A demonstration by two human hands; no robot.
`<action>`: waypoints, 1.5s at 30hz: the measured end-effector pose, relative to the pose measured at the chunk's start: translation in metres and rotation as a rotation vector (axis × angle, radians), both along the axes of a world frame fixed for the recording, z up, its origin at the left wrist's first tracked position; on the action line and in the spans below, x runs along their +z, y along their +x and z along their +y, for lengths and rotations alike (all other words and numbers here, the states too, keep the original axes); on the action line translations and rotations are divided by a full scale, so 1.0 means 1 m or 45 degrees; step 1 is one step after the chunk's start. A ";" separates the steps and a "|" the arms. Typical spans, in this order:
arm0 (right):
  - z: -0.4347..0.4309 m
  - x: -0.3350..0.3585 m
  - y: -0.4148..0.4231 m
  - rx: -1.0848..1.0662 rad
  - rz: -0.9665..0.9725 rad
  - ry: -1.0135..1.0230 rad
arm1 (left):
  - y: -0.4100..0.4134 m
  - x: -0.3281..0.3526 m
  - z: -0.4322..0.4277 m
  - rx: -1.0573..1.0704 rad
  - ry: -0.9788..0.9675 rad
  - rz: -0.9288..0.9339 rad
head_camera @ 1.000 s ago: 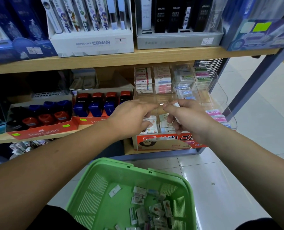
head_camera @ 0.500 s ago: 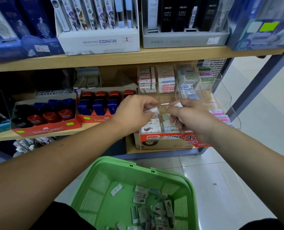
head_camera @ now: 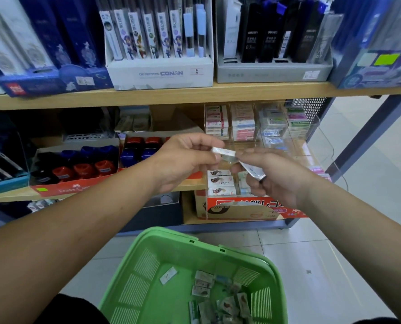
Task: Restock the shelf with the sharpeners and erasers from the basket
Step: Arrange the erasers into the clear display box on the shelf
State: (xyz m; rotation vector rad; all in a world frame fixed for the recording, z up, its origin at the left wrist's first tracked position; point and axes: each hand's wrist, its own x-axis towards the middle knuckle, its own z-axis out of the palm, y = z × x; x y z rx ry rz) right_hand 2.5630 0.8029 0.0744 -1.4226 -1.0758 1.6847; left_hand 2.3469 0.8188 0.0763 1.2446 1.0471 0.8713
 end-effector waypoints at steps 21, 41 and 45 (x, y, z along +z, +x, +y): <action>0.004 -0.006 0.012 -0.224 -0.041 0.084 | 0.016 -0.021 0.011 -0.205 0.999 1.590; 0.031 -0.012 -0.033 0.179 -1.084 0.602 | -0.037 -0.031 -0.002 0.027 0.841 1.136; 0.030 -0.012 -0.035 0.298 -1.387 0.698 | -0.042 -0.038 -0.008 -0.053 0.764 1.084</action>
